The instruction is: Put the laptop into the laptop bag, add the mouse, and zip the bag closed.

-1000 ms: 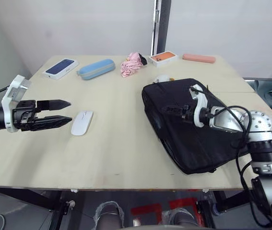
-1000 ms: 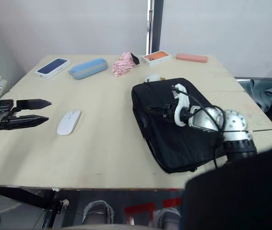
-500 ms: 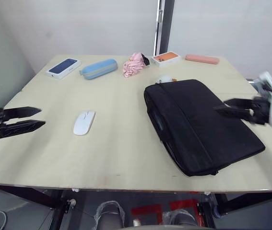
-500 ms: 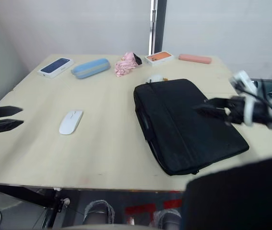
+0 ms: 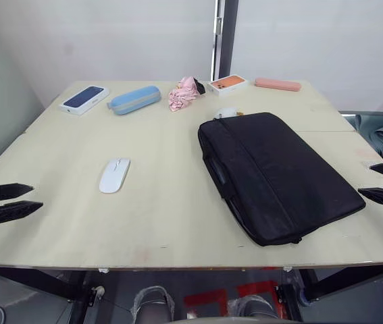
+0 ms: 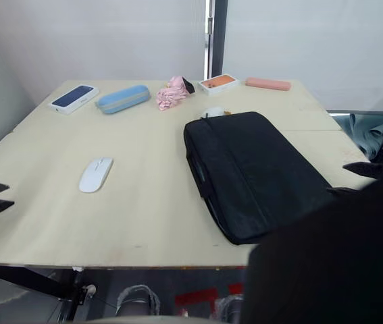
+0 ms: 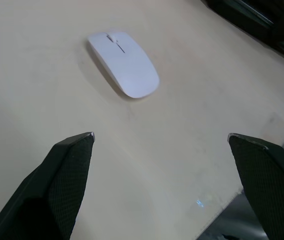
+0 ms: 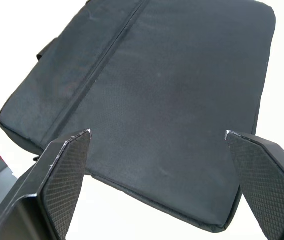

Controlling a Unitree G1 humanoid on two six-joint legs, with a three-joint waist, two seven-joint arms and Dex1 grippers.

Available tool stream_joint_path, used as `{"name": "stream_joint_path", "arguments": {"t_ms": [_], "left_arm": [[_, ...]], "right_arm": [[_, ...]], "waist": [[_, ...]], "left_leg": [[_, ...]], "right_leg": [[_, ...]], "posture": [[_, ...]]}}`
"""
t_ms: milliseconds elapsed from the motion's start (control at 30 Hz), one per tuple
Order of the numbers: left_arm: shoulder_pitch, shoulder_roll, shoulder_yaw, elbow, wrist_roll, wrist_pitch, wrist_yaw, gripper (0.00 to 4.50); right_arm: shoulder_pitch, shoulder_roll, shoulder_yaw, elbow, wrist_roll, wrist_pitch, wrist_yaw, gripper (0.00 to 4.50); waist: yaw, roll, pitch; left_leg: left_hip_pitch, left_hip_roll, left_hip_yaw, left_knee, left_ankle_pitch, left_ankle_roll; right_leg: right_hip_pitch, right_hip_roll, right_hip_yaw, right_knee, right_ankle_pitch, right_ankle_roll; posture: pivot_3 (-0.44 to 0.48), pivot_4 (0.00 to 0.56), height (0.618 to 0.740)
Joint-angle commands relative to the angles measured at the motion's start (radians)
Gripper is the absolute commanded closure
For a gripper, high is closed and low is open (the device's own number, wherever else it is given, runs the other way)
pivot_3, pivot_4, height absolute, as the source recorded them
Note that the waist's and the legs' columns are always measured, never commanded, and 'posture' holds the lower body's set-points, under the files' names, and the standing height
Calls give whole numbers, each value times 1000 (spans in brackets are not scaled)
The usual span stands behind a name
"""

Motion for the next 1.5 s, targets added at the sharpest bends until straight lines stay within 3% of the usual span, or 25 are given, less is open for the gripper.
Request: {"name": "stream_joint_path", "arguments": {"t_ms": [33, 200, 400, 567, 733, 1000, 1267, 1500], "left_arm": [[-16, -3, 14, -39, -2, 12, 35, 0], [-37, -51, 1, -118, -6, 23, 103, 0], [-69, -151, -59, -211, 36, 44, 298, 0], [-23, -218, -45, -381, -2, 128, 412, 0], [-31, -272, -40, -494, -24, 213, 539, 0], [-169, -405, -113, -498, 21, 263, 794, 0], [-291, -502, -202, -411, 71, 247, 924, 0], [-373, -536, -273, -325, 126, 224, 959, 0]], "right_arm": [[-28, -6, 5, 2, -10, -23, 17, 16], [-125, -7, 68, -26, 35, -6, 30, 16], [-384, 16, 266, -226, 161, 75, -64, 16], [-731, 144, 514, -332, 239, 178, -203, 16], [-874, 245, 646, -358, 258, 221, -219, 16], [-965, 358, 749, -346, 241, 237, -222, 16], [-957, 370, 746, -346, 231, 238, -224, 16], [-948, 362, 722, -377, 264, 259, -242, 16]], "waist": [[-1, 0, 0], [-5, 0, -1], [-15, 2, -2], [-16, 2, -3], [-3, 1, -4], [-5, 1, -4], [-7, 1, -5], [-7, 1, -5]], "left_leg": [[0, 0, 0, 0, 0, 0], [0, 0, 1, 0, 0, 0], [2, 0, 1, 1, 0, 0], [2, 1, 0, 4, 0, 0], [1, 0, -1, 5, 0, 0], [1, 0, -3, 9, 0, 0], [0, 0, -5, 12, 1, -1], [0, 0, -4, 15, 1, -1]], "right_leg": [[0, 0, 0, 0, 0, 0], [0, 0, 1, 0, 0, -1], [0, 1, 2, 4, 0, -1], [-1, 2, 3, 7, 0, -2], [0, 1, 2, 7, 0, -3], [0, 1, 1, 13, 0, -3], [-1, 2, 1, 17, 0, -3], [-1, 1, 2, 18, 0, -3]], "posture": [[0, 150, 740], [0, 150, 740], [0, 150, 740], [0, 150, 740], [0, 150, 740], [0, 150, 740], [0, 150, 740], [0, 150, 740]]}}
